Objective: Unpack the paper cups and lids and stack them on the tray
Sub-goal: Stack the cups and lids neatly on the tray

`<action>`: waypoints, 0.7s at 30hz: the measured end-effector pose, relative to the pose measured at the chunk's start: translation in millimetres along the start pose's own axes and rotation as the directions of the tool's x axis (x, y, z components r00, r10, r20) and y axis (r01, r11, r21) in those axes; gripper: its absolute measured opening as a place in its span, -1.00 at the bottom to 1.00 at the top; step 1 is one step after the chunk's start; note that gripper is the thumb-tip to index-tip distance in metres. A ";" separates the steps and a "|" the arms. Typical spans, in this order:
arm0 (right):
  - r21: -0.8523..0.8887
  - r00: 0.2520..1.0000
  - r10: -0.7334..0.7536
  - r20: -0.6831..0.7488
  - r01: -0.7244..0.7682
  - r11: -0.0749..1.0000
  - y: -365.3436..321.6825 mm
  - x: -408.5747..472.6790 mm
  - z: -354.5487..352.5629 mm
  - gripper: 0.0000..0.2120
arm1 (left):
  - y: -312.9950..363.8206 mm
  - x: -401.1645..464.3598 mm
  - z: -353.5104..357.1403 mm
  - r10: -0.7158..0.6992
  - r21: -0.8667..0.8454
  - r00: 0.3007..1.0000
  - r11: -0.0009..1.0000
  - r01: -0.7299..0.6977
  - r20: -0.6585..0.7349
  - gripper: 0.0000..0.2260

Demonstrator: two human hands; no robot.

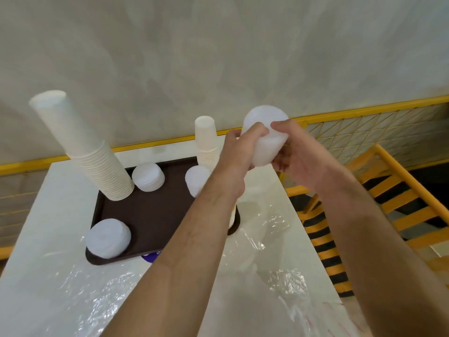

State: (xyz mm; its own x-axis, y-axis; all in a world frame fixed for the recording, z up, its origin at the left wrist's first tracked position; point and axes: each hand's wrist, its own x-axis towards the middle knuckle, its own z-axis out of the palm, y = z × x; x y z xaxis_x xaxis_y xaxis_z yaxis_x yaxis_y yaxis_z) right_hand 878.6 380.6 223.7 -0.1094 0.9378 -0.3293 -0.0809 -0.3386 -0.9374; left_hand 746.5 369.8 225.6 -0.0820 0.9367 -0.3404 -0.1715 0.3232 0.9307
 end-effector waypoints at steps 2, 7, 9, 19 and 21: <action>-0.008 0.999 -0.032 0.034 0.032 0.999 -7.8 -5.9 30.0 -0.83 | 16.2 -17.4 -29.2 0.027 0.032 0.999 0.999 -0.027 -0.026 -0.61; -0.092 0.992 -0.018 0.121 0.029 0.995 8.0 -9.0 116.4 -0.83 | 20.3 -39.9 -119.6 -0.005 0.047 0.994 0.999 0.010 -0.111 -0.67; -0.139 0.992 0.048 0.115 -0.032 0.990 31.3 -4.1 148.1 -0.60 | 7.2 -41.5 -153.6 -0.049 0.030 0.989 0.998 0.054 -0.141 -0.68; -0.348 0.922 0.388 -0.013 -0.368 0.862 167.9 31.7 197.9 -0.45 | -112.7 4.5 -235.1 -0.346 0.057 0.915 0.929 0.365 -0.207 -0.61; -0.372 0.910 0.411 -0.044 -0.397 0.839 183.2 38.1 198.8 -0.43 | -127.2 14.2 -238.4 -0.376 0.086 0.905 0.913 0.399 -0.199 -0.58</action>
State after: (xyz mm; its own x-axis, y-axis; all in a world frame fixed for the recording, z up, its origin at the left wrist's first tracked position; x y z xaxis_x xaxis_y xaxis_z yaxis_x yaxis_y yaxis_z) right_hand 662.7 339.3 61.8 -0.0892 0.7179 -0.6904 0.3446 -0.6281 -0.6977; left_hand 533.1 309.8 70.5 -0.2054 0.6989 -0.6851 -0.1052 0.6802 0.7254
